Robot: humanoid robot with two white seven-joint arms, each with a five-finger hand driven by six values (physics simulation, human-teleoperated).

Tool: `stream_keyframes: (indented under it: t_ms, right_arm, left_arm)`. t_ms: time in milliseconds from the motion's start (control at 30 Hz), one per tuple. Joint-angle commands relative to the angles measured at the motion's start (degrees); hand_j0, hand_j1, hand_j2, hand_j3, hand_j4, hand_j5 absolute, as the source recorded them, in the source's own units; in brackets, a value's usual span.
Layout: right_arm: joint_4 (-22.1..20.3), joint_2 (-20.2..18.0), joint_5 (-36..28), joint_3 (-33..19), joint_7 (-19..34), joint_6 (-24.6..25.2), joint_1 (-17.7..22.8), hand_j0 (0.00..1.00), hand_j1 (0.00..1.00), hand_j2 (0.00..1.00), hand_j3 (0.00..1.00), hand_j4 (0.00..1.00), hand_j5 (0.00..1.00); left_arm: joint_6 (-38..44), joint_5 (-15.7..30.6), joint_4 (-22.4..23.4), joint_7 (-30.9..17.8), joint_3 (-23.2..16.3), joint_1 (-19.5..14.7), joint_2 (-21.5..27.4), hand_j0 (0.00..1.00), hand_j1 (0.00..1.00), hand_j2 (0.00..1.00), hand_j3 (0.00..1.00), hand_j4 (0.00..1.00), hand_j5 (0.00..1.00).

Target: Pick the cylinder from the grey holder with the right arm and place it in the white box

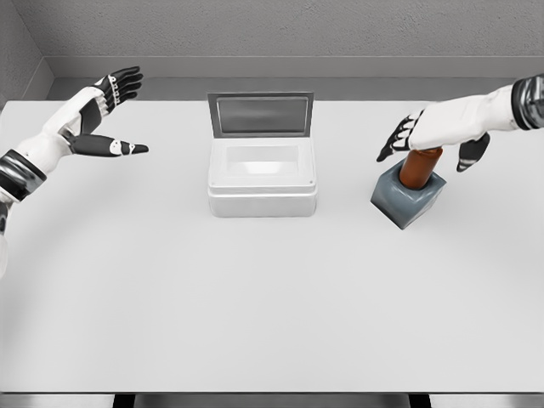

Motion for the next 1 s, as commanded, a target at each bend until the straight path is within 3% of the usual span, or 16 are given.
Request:
stream_keyframes:
  t_ms: [0, 133, 600, 967]
  right_arm:
    - [0.1, 0.2, -0.2, 0.3, 0.0, 0.1, 0.0, 0.99, 0.99, 0.99, 0.99, 0.99, 0.99]
    - [0.6, 0.3, -0.2, 0.3, 0.0, 0.1, 0.0, 0.89, 0.89, 0.89, 0.89, 0.89, 0.89]
    - [1.6, 1.0, -0.2, 0.7, 0.0, 0.1, 0.1, 0.74, 0.74, 0.74, 0.74, 0.74, 0.74]
    - [1.6, 1.1, -0.2, 1.2, 0.0, 0.1, 0.1, 0.60, 0.60, 0.60, 0.60, 0.60, 0.60]
  left_arm:
    - [0.0, 0.4, 0.0, 0.0, 0.1, 0.0, 0.2, 1.00, 1.00, 1.00, 1.00, 1.00, 1.00]
    - [0.0, 0.4, 0.0, 0.0, 0.1, 0.0, 0.3, 1.00, 1.00, 1.00, 1.00, 1.00, 1.00]
    - [-0.2, 3.5, 0.3, 0.0, -0.1, -0.1, -3.9, 1.00, 1.00, 1.00, 1.00, 1.00, 1.00]
    - [-0.1, 2.7, 0.4, 0.0, -0.2, 0.0, -2.3, 1.00, 1.00, 1.00, 1.00, 1.00, 1.00]
